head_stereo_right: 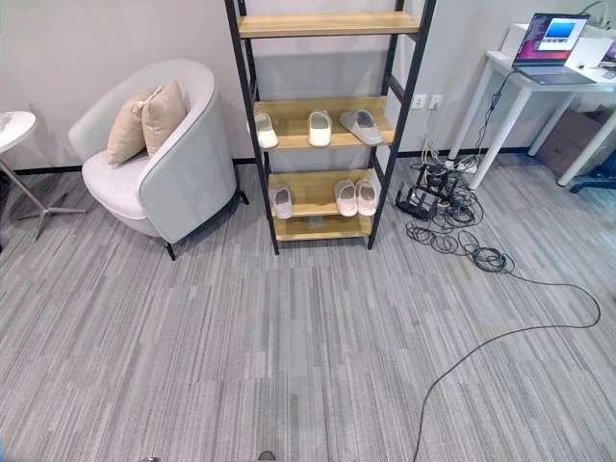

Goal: Arrange the slippers neatly on the shoe rack.

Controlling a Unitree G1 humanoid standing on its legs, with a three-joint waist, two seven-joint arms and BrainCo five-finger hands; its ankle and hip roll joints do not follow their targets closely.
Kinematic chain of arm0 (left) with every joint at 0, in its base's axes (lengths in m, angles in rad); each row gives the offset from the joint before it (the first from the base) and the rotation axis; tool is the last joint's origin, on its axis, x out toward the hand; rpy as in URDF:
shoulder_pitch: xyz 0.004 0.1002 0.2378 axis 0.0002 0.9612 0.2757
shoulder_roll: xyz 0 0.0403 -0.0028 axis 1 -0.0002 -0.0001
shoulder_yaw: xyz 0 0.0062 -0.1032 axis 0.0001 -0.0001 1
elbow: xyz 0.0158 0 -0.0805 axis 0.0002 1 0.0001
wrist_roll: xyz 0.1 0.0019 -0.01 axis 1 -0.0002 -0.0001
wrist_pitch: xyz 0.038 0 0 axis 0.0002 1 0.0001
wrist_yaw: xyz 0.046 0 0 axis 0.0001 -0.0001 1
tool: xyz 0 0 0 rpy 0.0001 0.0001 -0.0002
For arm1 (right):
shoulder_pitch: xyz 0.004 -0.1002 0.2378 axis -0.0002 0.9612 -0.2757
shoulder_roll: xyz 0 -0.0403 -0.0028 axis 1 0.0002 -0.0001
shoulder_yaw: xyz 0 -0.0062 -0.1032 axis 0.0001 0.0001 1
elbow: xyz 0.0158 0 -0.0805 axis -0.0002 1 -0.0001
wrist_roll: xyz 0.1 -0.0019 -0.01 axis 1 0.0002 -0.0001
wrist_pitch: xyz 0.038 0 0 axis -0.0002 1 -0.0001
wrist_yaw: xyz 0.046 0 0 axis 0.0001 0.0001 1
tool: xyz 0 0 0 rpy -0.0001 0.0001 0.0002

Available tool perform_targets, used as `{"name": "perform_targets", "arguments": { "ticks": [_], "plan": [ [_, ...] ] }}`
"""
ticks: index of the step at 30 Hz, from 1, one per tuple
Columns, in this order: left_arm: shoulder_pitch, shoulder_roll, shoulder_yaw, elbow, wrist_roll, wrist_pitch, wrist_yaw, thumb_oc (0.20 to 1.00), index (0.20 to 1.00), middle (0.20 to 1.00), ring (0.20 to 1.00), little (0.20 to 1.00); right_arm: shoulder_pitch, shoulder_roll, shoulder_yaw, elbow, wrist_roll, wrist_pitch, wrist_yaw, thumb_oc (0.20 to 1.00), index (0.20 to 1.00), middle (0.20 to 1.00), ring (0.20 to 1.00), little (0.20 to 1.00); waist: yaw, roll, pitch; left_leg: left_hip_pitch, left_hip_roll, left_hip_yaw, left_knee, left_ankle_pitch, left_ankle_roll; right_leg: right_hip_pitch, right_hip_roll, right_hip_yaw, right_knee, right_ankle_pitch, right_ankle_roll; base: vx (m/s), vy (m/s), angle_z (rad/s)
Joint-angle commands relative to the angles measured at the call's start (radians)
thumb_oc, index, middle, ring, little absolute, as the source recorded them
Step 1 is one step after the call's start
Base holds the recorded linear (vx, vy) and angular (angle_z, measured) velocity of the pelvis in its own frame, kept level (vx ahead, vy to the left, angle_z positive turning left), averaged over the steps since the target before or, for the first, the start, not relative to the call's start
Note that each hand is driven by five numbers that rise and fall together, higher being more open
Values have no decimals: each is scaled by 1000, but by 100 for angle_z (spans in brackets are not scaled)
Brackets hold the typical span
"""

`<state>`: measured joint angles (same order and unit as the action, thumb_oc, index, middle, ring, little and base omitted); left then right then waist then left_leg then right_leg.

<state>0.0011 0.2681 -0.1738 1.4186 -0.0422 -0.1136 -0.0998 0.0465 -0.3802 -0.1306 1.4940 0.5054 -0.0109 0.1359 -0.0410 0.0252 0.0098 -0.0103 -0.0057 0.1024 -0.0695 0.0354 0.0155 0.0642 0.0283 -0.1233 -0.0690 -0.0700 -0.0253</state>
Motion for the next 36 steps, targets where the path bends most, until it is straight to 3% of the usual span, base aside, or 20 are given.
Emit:
{"name": "perform_targets", "arguments": {
  "ticks": [1,4,6,9,11,13,16,18,19,20,22,24,25,26,27,28,29,32,36],
  "plan": [
    [-60,3,-9,53,67,-4,38,1000,1000,1000,1000,1000,-6,2,49,-2,-24,-21,-21,1000,1000,1000,1000,1000,-9,-10,-4,-20,68,-21,-18,32,-103,13,-89,-17,-18,27,132,-8,-30,7],
    [-82,-39,-100,27,126,-7,52,1000,1000,1000,1000,1000,-11,25,80,-20,-49,-19,-38,1000,1000,1000,1000,1000,-19,-8,11,-20,71,-20,-18,33,-108,23,-91,-38,-10,21,125,15,-98,17],
    [-106,-57,-152,2,146,-9,69,1000,1000,1000,1000,1000,-17,41,114,-35,-68,-19,-50,1000,1000,1000,1000,1000,-25,-9,27,-6,79,-22,-18,40,-107,4,-91,-39,64,-6,110,42,-190,30],
    [-142,-68,-186,-50,137,-20,85,1000,1000,1000,1000,1000,-52,57,206,-83,-153,-29,-66,1000,1000,1000,1000,1000,-17,-36,82,-97,84,-16,227,-35,-106,-20,-105,-2,116,-29,92,-22,-179,1],
    [-167,-70,-206,-103,127,-32,112,1000,1000,1000,1000,1000,-70,68,270,-109,-203,-31,-71,1000,1000,1000,1000,1000,6,-42,124,-187,94,-33,387,1,-113,-8,-97,6,126,-55,74,82,-115,-34],
    [-170,-72,-209,-114,120,-33,117,1000,1000,1000,1000,1000,-70,71,281,-117,-213,-34,-76,1000,1000,1000,1000,1000,11,-42,126,-210,90,-40,368,0,-108,-1,-96,10,125,-65,74,182,-5,-13],
    [-148,-87,-204,-53,116,-29,118,1000,1000,1000,1000,1000,-87,89,314,-156,-217,-45,-76,1000,1000,1000,1000,1000,44,-39,122,-271,99,-70,177,79,-119,69,-92,40,108,-89,86,427,160,-22],
    [-88,-92,-169,10,159,-7,121,1000,1000,1000,1000,1000,-88,106,323,-162,-263,-47,-81,1000,1000,1000,1000,1000,53,-45,97,-253,72,-108,167,64,-104,91,-107,73,113,-90,108,510,288,-82],
    [-74,-88,-154,28,171,0,119,1000,1000,1000,1000,1000,-84,109,313,-165,-268,-43,-80,1000,1000,1000,1000,1000,54,-53,90,-251,65,-96,182,51,-95,95,-122,74,122,-83,117,564,358,-117],
    [-50,-68,-124,41,186,9,121,1000,1000,1000,1000,1000,-89,118,302,-180,-268,-42,-80,1000,1000,1000,1000,1000,69,-74,75,-219,38,-66,193,1,-50,60,-160,91,211,-18,157,534,347,-101],
    [-49,-54,-118,42,193,10,117,1000,1000,1000,1000,1000,-100,119,299,-200,-259,-44,-77,1000,1000,1000,1000,1000,71,-75,77,-185,16,-54,186,-26,-19,-8,-185,98,350,68,181,388,298,-56],
    [-63,-39,-136,27,204,11,115,1000,1000,1000,1000,1000,-127,119,308,-238,-245,-49,-79,1000,1000,1000,1000,1000,53,-54,97,-120,-1,-54,166,-57,21,-117,-207,85,566,188,181,355,299,-20],
    [-70,-34,-145,21,212,11,119,1000,1000,1000,1000,1000,-131,119,318,-250,-250,-53,-81,1000,1000,1000,1000,1000,42,-43,106,-87,0,-62,150,-65,29,-165,-204,86,617,196,168,373,243,15],
    [-83,-26,-152,12,212,11,125,1000,1000,1000,1000,1000,-132,118,326,-260,-258,-57,-84,1000,1000,1000,1000,1000,31,-34,113,-59,-2,-70,137,-73,31,-198,-202,82,620,176,158,400,119,30],
    [-106,-12,-151,-8,196,6,136,1000,1000,1000,1000,1000,-130,118,335,-270,-265,-58,-88,1000,1000,1000,1000,1000,14,-25,124,-17,-6,-86,122,-90,28,-234,-194,65,567,119,147,298,45,50],
    [-106,-11,-151,-8,196,6,136,1000,1000,1000,1000,1000,-130,118,335,-271,-265,-58,-88,1000,1000,1000,1000,1000,12,-25,128,-12,-7,-88,122,-91,28,-228,-195,63,568,117,147,392,-76,83],
    [-150,-2,-148,-41,152,-7,150,1000,1000,1000,1000,1000,-132,111,331,-275,-266,-56,-92,1000,1000,1000,1000,1000,-8,-21,140,24,-8,-117,117,-113,15,-250,-195,56,442,89,151,296,-137,113],
    [-195,-30,-161,-85,107,-34,172,1000,1000,1000,1000,1000,-83,101,287,-222,-257,-45,-98,1000,1000,1000,1000,1000,-36,-32,129,69,7,-164,115,-143,-25,-232,-201,137,201,135,200,415,-402,144],
    [-138,-51,-143,-45,127,-28,181,1000,1000,1000,1000,1000,-44,91,285,-170,-284,-40,-101,1000,1000,1000,1000,1000,-19,-40,84,91,71,-185,96,-118,-66,-174,-158,101,183,75,166,198,-477,88]
  ]
}}
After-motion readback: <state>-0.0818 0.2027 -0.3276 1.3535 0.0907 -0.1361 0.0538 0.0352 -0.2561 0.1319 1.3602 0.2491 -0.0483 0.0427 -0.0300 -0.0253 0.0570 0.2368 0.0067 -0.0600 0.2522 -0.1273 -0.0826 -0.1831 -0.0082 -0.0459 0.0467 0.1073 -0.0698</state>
